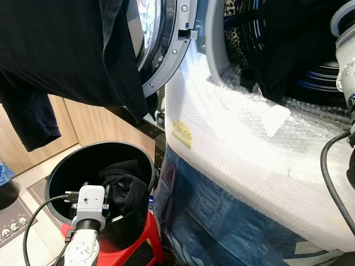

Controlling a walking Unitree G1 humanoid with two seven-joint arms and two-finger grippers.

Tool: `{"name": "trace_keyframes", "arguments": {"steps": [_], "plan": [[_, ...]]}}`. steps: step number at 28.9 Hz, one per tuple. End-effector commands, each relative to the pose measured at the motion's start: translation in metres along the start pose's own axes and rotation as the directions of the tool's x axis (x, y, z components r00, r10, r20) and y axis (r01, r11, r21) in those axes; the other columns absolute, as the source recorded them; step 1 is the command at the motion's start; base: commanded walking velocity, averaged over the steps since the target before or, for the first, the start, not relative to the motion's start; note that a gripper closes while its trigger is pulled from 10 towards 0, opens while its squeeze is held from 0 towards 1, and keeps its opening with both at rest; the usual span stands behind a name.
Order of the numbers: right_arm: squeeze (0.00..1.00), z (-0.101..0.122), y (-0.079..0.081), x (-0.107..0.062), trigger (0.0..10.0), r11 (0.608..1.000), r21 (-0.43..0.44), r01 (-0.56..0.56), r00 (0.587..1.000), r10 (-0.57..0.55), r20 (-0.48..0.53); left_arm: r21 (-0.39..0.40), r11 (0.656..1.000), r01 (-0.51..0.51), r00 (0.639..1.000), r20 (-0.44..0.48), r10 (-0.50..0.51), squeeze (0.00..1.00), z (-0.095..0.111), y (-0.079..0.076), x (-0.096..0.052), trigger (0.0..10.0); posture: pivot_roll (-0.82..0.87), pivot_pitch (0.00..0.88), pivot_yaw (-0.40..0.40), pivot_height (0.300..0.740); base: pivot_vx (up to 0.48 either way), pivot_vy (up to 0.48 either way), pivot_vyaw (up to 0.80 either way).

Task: Clothes washing

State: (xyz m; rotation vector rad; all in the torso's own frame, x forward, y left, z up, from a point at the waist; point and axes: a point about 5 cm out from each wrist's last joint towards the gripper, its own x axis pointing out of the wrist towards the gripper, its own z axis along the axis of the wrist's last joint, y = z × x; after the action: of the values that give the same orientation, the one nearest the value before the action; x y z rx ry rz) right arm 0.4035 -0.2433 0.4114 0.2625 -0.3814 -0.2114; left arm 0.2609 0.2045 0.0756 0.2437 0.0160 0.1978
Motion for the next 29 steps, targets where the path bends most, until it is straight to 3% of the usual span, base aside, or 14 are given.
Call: {"name": "trace_keyframes", "arguments": {"steps": [1,4,9,10,11,12,13,15,18,20,25,26,28,29], "plan": [[0.00,0.016,-0.003,0.001,0.0,0.995,-0.007,0.103,0.994,-0.103,0.034,0.003,1.000,0.010,1.000,-0.020,-0.010,0.00,-0.002,-0.003,0.002,10.0,0.32,0.000,-0.095,0.740,0.000,0.000,0.00],[0.00,0.017,-0.012,0.000,0.0,0.966,-0.077,0.247,0.968,-0.243,0.057,0.001,1.000,0.004,1.000,-0.018,-0.004,0.00,-0.002,-0.003,0.003,10.0,0.33,0.000,-0.098,0.740,0.000,0.000,0.00],[0.00,0.015,-0.018,-0.002,0.0,0.937,-0.139,0.321,0.947,-0.313,0.074,-0.003,1.000,-0.009,1.000,-0.014,0.008,0.00,0.000,-0.002,0.003,10.0,0.34,0.000,-0.102,0.740,0.000,0.000,0.00],[0.00,0.009,-0.015,-0.002,4.1,0.937,-0.157,0.311,0.950,-0.306,0.053,-0.004,1.000,-0.010,1.000,-0.015,0.010,0.00,0.000,-0.002,0.003,10.0,0.34,0.000,-0.103,0.740,0.000,0.000,0.00],[0.00,0.009,-0.015,-0.002,4.1,0.937,-0.157,0.311,0.950,-0.306,0.053,-0.004,1.000,-0.010,1.000,-0.015,0.010,0.00,0.000,-0.002,0.003,10.0,0.34,0.000,-0.103,0.740,0.000,0.000,0.00],[0.00,0.001,-0.012,-0.002,10.0,0.939,-0.197,0.281,0.959,-0.280,0.032,-0.004,1.000,-0.007,1.000,-0.019,0.007,0.00,-0.001,-0.002,0.002,10.0,0.34,0.000,-0.102,0.740,0.000,0.000,0.00],[0.00,0.001,-0.012,-0.002,10.0,0.939,-0.197,0.281,0.959,-0.280,0.032,-0.004,1.000,-0.007,1.000,-0.019,0.007,0.00,-0.001,-0.002,0.002,10.0,0.34,0.000,-0.102,0.740,0.000,0.000,0.00],[0.00,-0.024,-0.003,-0.003,10.0,0.945,-0.254,0.205,0.973,-0.225,-0.052,-0.005,1.000,-0.001,1.000,-0.025,0.000,0.00,-0.001,-0.003,0.001,10.0,0.34,0.000,-0.099,0.740,0.000,0.000,0.00],[0.00,-0.033,0.000,-0.005,10.0,0.944,-0.280,0.175,0.975,-0.205,-0.081,-0.005,1.000,0.002,1.000,-0.026,-0.002,0.00,-0.001,-0.003,0.001,10.0,0.34,0.000,-0.099,0.740,0.000,0.000,0.00],[0.00,-0.054,0.007,-0.008,10.0,0.937,-0.336,0.094,0.979,-0.147,-0.138,-0.010,1.000,0.003,1.000,-0.026,-0.004,0.00,0.001,-0.003,0.001,10.0,0.34,0.000,-0.097,0.740,0.000,0.000,0.00],[0.00,-0.065,0.009,-0.010,10.0,0.923,-0.383,0.014,0.981,-0.087,-0.175,-0.025,0.999,0.026,0.999,-0.024,-0.026,0.00,0.003,-0.010,0.001,10.0,0.35,0.000,-0.092,0.740,0.000,0.000,0.00],[0.30,-0.062,0.010,-0.009,10.0,0.917,-0.400,0.006,0.983,-0.079,-0.164,-0.025,0.999,0.031,0.999,-0.020,-0.032,0.00,0.005,-0.011,0.002,10.0,0.34,0.000,-0.091,0.740,0.000,0.000,0.00],[0.30,-0.061,0.010,-0.009,10.0,0.913,-0.407,0.006,0.984,-0.078,-0.160,-0.024,0.999,0.033,0.999,-0.019,-0.034,0.00,0.005,-0.012,0.002,10.0,0.34,0.000,-0.091,0.740,0.000,0.000,0.00],[1.00,-0.059,0.011,-0.009,10.0,0.915,-0.403,-0.002,0.985,-0.068,-0.159,-0.023,0.999,0.035,0.999,-0.015,-0.036,0.00,0.007,-0.013,0.003,10.0,0.34,0.000,-0.091,0.740,0.000,0.000,0.00]]}}
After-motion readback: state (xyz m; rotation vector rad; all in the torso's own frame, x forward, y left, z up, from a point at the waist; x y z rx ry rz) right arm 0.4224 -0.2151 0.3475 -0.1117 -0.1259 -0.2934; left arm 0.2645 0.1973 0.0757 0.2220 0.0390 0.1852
